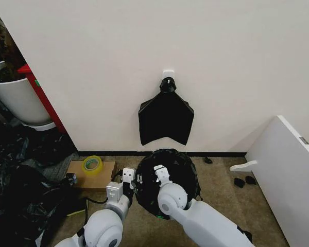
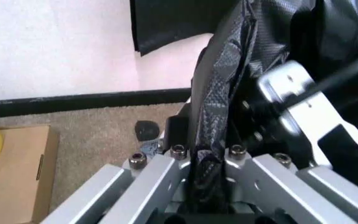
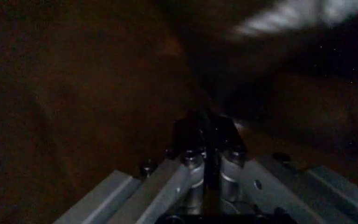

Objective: Place the garbage bag over the trash bin.

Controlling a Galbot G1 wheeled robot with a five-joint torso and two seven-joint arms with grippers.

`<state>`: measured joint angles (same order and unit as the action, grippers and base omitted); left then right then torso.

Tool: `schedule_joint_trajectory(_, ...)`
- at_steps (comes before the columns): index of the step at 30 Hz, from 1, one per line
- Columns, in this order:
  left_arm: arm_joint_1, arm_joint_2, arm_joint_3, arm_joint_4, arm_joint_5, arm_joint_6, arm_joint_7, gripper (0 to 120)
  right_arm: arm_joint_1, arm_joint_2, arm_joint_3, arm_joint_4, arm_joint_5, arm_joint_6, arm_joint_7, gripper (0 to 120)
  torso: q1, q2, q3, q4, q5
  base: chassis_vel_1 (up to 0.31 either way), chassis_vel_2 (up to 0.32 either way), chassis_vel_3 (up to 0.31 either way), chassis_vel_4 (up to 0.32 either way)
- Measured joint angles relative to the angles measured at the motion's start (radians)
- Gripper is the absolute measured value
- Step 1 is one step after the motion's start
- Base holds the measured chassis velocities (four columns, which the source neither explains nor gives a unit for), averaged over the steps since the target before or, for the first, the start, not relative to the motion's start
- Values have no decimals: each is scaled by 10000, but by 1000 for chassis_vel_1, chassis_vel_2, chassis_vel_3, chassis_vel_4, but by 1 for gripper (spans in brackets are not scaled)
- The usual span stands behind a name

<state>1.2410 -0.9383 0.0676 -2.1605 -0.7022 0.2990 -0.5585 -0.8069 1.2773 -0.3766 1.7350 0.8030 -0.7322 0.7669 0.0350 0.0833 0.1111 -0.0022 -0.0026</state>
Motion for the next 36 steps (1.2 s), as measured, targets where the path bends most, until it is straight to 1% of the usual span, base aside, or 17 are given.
schedule_joint_trajectory(3, 23, 50, -18, -50, 0, -10, 34, 1, 120, 28, 123, -261, -233, 6, -172, 0, 0, 0, 0, 2, 0, 0, 0, 0, 0)
schedule_joint_trajectory(5, 32, 72, -37, -87, -1, -17, 54, 1, 158, -51, 188, -390, -263, 7, -186, 0, 0, 0, 0, 1, 0, 0, 0, 0, 0)
schedule_joint_trajectory(6, 27, 75, -50, -99, -6, -20, 57, 1, 149, -220, 175, -402, -251, 7, -185, 0, 0, 0, 0, -1, 0, 0, 0, 0, 0)
schedule_joint_trajectory(9, -39, 46, -53, -95, -23, -25, 58, 1, -54, -575, -81, -119, -12, 6, -58, 0, -1, 0, 0, -3, 1, 0, 0, 0, 0)
schedule_joint_trajectory(11, -61, 33, -52, -86, -31, -31, 59, 1, -126, -608, -161, 4, 109, 5, -10, 0, -1, 0, 0, -3, 0, 0, 0, 0, 0)
schedule_joint_trajectory(13, -74, 20, -35, -82, -69, -56, 111, 1, -228, -540, -293, 159, 391, 4, 52, 0, -1, 0, 0, -2, 1, 0, 0, 0, 0)
schedule_joint_trajectory(16, -45, 33, -40, -103, -91, -85, 191, 1, -214, -385, -283, 107, 411, 4, -115, 0, -1, 0, 0, -2, 0, 0, 0, 0, 0)
schedule_joint_trajectory(17, -2, 58, -78, -138, -155, -98, 244, 1, -161, -221, -200, -25, 354, 6, -260, 0, -1, 0, 0, -2, 0, 0, 0, 0, 0)
schedule_joint_trajectory(18, -2, 58, -78, -138, -155, -98, 244, 1, -161, -221, -200, -25, 354, 6, -260, 0, -1, 0, 0, -2, 0, 0, 0, 0, 0)
schedule_joint_trajectory(20, 114, 171, -177, -205, -215, -123, 377, 1, 11, 142, 99, -327, 301, 108, -404, 0, -1, 0, 0, 1, 1, 0, 0, 0, 0)
schedule_joint_trajectory(22, 176, 239, -215, -251, -215, -152, 436, 1, 118, 259, 240, -449, 370, 149, -405, 0, -1, 0, 0, 2, 2, 0, 0, 0, 0)
schedule_joint_trajectory(26, 229, 261, -275, -334, -214, -189, 477, 1, 169, 41, 299, -574, 487, 88, -294, 0, -1, 0, 0, 1, 1, 0, 0, 0, 0)
schedule_joint_trajectory(29, 230, 226, -296, -336, -177, -239, 501, 1, -123, -250, 107, -304, 628, 29, -194, 0, -1, 0, 0, -5, 0, 0, 0, 0, 0)
schedule_joint_trajectory(32, 231, 221, -296, -337, -167, -258, 514, 1, -203, -262, 38, -200, 656, 24, -175, 0, -1, 0, 0, -3, 1, 0, 0, 0, 0)
schedule_joint_trajectory(36, 244, 227, -300, -358, -157, -285, 541, 1, -248, -11, -61, -62, 770, 19, -177, 0, -1, 0, 0, -1, 1, 0, 0, 0, 0)
